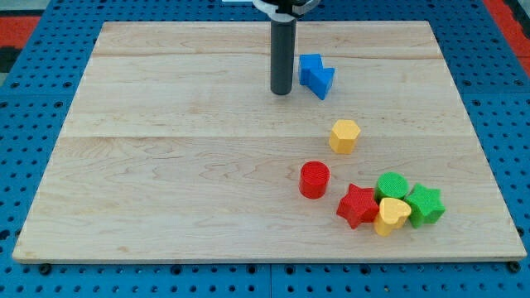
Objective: Drag the yellow heart upwards
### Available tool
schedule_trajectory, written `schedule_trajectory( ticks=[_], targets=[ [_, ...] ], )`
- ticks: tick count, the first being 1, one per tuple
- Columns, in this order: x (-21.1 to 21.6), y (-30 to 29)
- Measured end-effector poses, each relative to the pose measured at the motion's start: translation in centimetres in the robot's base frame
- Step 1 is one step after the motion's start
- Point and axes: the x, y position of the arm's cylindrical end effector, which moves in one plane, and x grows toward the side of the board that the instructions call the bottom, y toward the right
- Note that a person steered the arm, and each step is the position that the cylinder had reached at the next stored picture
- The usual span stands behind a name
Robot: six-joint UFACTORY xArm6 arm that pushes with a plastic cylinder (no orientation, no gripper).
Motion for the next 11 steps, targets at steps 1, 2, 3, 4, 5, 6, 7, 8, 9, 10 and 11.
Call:
schedule_trajectory(
  ticks=[1, 2, 3, 4, 5, 6, 7, 8, 9, 10, 11],
  targets=[
    [1.5, 4.4],
    [2.9, 6.4],
    [4.0, 15.6],
    [9.8, 21.9],
    [18.7, 24.0],
    [23.7, 21.9],
    [24.8, 19.2],
    [24.2, 14.0],
    [22.7, 12.4],
    [20.6, 12.4],
    [19.4, 9.9]
  ],
)
